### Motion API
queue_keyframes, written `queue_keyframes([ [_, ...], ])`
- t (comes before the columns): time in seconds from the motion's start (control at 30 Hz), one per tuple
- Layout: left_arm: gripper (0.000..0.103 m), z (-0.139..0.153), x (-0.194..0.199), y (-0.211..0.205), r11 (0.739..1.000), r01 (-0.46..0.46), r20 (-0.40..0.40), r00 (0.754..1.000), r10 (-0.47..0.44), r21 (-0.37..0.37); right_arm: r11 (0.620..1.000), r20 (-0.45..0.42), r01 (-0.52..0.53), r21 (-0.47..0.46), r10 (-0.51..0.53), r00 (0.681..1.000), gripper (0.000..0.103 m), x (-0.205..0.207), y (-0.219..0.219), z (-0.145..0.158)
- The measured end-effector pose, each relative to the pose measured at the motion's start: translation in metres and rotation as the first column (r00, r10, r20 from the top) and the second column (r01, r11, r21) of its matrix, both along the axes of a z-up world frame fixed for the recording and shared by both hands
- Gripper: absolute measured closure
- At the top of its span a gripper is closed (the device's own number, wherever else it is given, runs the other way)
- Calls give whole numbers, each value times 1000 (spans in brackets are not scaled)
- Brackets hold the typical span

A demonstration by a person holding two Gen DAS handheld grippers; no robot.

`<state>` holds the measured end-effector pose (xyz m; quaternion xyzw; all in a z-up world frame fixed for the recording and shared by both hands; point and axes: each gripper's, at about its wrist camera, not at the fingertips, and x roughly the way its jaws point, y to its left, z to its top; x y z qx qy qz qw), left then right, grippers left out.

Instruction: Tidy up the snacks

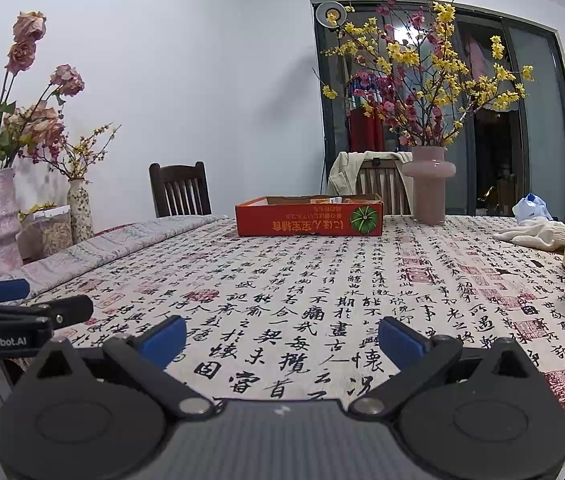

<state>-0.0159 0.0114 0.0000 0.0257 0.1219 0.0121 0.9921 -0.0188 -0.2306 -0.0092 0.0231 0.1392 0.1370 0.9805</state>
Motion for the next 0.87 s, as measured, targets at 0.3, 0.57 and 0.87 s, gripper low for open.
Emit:
queue_keyframes([
  [0.3, 0, 1, 3, 4, 999, -24, -22, 1000, 23, -26, 1000, 3, 2, 2, -2, 1000, 1, 0, -2, 1],
  [0.57, 0, 1, 2, 2, 1000, -13, -12, 1000, 13, -20, 1000, 2, 4, 5, -4, 1000, 0, 1, -2, 1],
  [0.87, 0, -1, 2, 1, 1000, 11, -15, 1000, -12, -17, 1000, 0, 7, 8, -7, 1000, 0, 2, -3, 2],
])
